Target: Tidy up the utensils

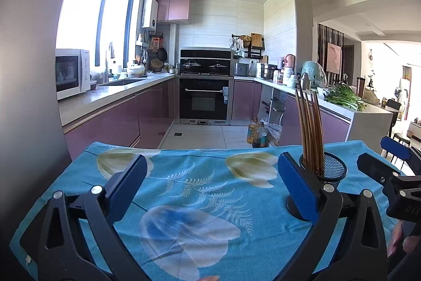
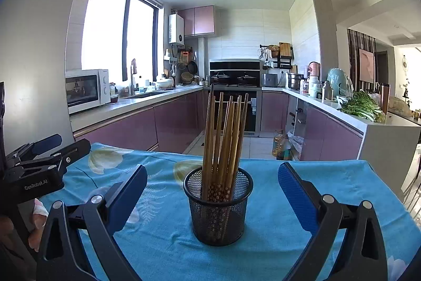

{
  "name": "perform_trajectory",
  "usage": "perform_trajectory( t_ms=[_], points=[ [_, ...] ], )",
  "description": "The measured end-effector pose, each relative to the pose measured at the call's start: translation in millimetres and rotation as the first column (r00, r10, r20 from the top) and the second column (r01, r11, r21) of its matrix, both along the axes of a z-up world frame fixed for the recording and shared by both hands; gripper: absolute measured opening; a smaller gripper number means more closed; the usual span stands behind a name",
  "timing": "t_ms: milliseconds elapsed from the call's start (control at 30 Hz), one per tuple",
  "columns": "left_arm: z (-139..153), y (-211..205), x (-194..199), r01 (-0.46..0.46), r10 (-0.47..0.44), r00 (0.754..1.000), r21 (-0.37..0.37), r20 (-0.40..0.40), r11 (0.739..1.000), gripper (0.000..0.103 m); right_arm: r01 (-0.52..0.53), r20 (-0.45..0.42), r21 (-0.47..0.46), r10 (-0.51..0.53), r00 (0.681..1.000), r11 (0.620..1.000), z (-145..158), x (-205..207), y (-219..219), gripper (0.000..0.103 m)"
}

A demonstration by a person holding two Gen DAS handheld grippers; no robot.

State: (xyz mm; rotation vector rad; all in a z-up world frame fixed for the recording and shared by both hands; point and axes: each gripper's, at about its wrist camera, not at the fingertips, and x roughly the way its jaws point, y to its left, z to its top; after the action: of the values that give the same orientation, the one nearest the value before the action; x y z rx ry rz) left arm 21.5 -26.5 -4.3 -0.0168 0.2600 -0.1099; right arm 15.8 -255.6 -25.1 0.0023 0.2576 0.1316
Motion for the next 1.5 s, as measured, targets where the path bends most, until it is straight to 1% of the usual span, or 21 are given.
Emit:
perform_trajectory(
  t_ms=[300, 633, 1167, 1500],
  points=[
    [2.4, -0.3, -3.3, 0.000, 0.000, 1.000, -0.003, 0.012, 1.000, 0.098, 0.015, 0.018, 0.000, -0.015, 1.000, 1.000, 2.8, -2.7, -0.9, 0.096],
    [2.5, 0.8, -4.3, -0.002, 0.003, 1.000, -0.011, 0.015, 1.000, 0.098, 0.017, 0.017, -0.001, -0.017, 1.000, 1.000, 2.6, -2.7, -1.5, 0.096],
    [3.1, -3.3, -8.7, 0.003, -0.003, 0.999, -0.005, 0.035, 1.000, 0.098, 0.036, 0.033, 0.002, -0.036, 0.999, 0.999, 3.4, -2.6, -4.3, 0.096],
    [0.9, -3.3, -9.8, -0.011, 0.012, 0.999, -0.010, 0.039, 1.000, 0.098, 0.050, 0.046, 0.000, -0.050, 0.998, 0.999, 5.5, -1.7, -3.6, 0.096]
  ],
)
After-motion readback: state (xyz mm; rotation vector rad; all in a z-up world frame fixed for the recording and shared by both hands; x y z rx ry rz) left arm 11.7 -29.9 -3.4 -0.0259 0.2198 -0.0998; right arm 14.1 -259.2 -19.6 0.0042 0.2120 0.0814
